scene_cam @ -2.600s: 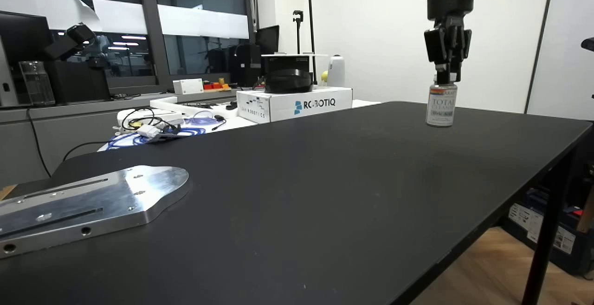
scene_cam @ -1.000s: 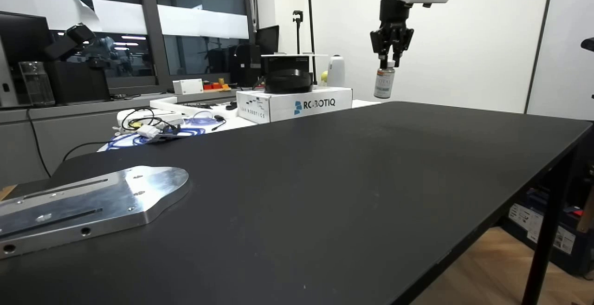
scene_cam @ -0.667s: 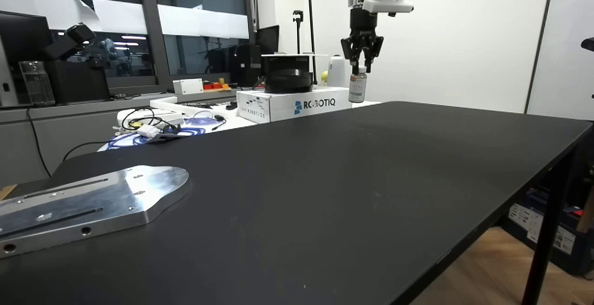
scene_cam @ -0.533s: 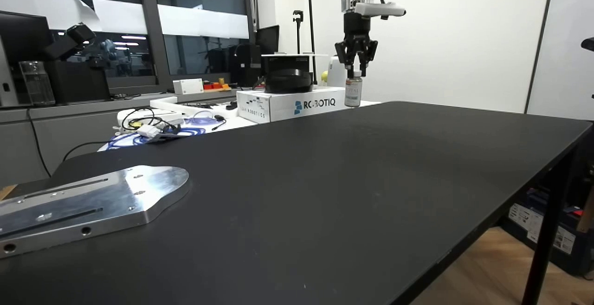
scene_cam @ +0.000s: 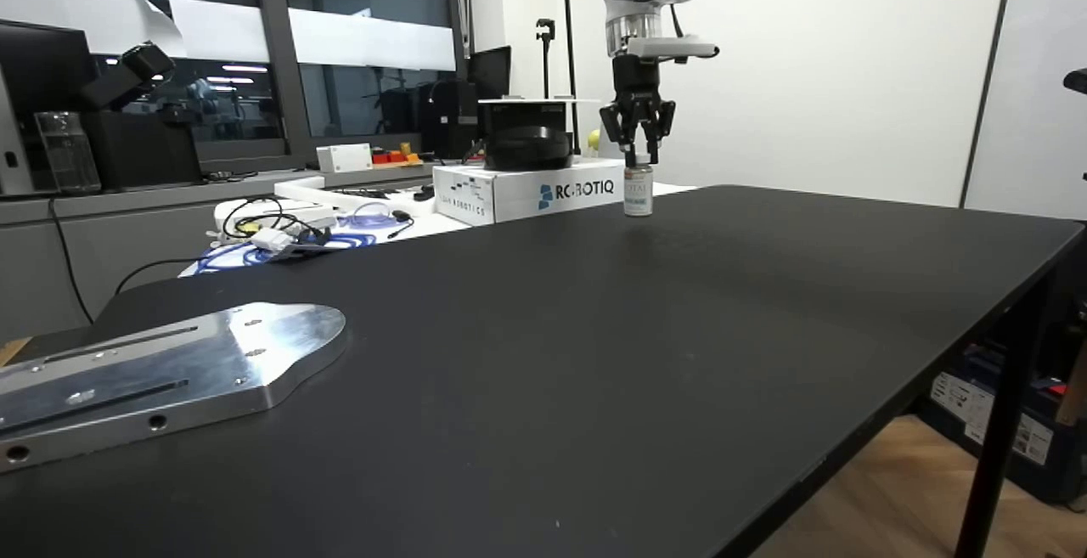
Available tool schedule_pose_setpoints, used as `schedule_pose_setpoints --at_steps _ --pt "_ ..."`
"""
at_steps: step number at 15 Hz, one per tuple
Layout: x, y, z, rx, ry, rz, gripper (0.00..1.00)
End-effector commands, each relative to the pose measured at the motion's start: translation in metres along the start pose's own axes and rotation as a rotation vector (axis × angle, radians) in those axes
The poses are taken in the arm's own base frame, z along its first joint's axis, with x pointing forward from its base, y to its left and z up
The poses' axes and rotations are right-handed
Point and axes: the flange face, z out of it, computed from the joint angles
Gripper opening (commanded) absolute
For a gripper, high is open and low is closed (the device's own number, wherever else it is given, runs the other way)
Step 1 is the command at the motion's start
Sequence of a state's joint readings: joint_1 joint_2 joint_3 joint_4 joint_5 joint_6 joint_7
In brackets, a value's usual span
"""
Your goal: Pick up the medicine bottle and move it forward.
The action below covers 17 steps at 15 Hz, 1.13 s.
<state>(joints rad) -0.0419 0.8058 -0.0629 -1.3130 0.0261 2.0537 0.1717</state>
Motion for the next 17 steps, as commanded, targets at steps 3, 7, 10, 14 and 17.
schedule_pose_setpoints --at_steps 3,7,10,14,17 --pt "0.02 -0.002 0.006 -0.005 0.015 0.033 0.69" --pt "0.021 -0.005 -0.003 0.004 0.02 0.029 0.9" --pt "0.017 -0.01 -0.032 0.017 0.052 0.014 1.0" --pt "0.002 -0.014 -0.073 0.015 0.047 -0.004 1.0" --pt "0.009 -0.015 -0.07 0.014 0.061 -0.018 1.0"
